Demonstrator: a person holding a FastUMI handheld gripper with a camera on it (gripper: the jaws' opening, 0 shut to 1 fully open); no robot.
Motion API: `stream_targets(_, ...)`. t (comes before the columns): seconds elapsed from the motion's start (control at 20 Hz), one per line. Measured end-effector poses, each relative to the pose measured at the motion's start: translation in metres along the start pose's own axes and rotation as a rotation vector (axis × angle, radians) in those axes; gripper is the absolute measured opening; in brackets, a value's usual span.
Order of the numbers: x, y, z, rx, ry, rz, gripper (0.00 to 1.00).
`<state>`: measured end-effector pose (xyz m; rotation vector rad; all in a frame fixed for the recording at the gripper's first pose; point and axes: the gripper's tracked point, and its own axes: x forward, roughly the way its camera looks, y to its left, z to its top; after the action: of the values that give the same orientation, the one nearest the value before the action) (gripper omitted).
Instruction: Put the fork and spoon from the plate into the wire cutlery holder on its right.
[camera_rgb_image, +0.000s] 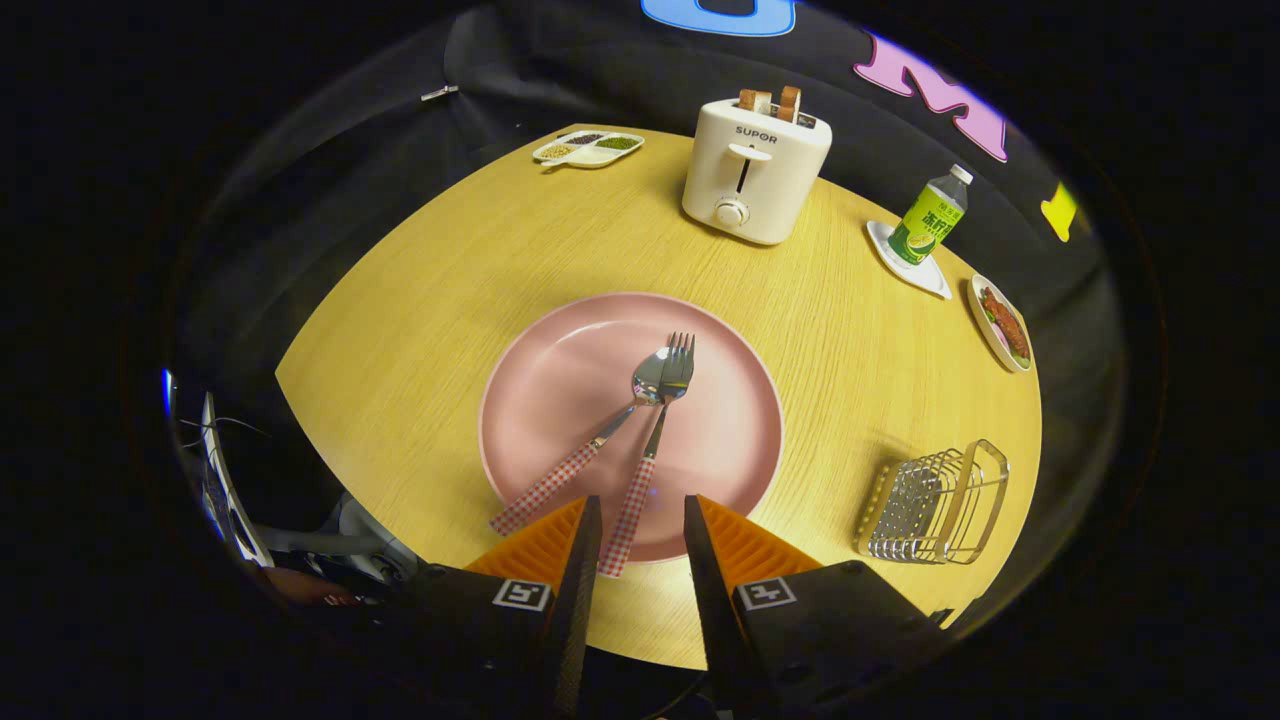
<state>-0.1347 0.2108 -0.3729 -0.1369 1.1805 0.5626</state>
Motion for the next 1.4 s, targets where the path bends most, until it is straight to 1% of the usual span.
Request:
stream_targets(0.25, 0.025, -0.002, -0.010, 0.011, 0.070, -0.035, 0.55)
stream_targets(0.35, 0.032, -0.002, -0.015, 0.017, 0.107, -0.037, 0.55)
stream_targets(0.4, 0.034, -0.003, -0.016, 0.030, 0.118, -0.046, 0.48)
stream_targets(0.45, 0.037, -0.004, -0.019, 0.045, 0.127, -0.043, 0.36)
stream_targets(0.5, 0.036, -0.003, -0.016, 0.071, 0.126, -0.035, 0.20)
stream_targets(0.6, 0.033, -0.004, -0.013, 0.111, 0.113, -0.023, 0.13)
stream_targets(0.8, 0.022, -0.004, -0.004, 0.167, 0.081, 0.019, 0.13)
stream_targets(0.95, 0.005, -0.006, 0.005, 0.210, 0.040, 0.057, 0.13)
stream_targets(1.05, -0.015, -0.007, 0.017, 0.209, -0.012, 0.102, 0.13)
stream_targets(1.2, -0.052, -0.020, 0.036, 0.194, -0.096, 0.131, 0.13)
stream_targets(1.3, -0.081, -0.035, 0.041, 0.186, -0.128, 0.132, 0.13)
stream_targets(1.4, -0.108, -0.058, 0.038, 0.179, -0.118, 0.126, 0.13)
